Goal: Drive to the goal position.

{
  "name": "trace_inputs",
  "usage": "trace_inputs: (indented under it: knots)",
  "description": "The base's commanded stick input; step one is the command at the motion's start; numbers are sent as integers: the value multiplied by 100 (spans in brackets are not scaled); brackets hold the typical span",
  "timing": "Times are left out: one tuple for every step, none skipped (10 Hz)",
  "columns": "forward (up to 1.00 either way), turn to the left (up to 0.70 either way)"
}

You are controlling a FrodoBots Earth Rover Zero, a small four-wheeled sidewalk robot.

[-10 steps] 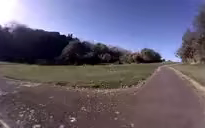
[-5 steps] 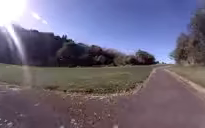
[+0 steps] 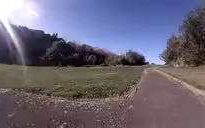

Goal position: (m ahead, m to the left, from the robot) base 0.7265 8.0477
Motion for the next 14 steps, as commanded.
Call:
trace_inputs:
  knots:
    - [30, -13]
    - [-56, 30]
    - [-63, 32]
    - [-69, 34]
    - [-69, 35]
    - [-69, 35]
    - [-69, 35]
    - [-69, 35]
    - [-69, 35]
    - [-69, 35]
    - [-69, 35]
    - [-69, 35]
    - [-69, 35]
    - [-69, 35]
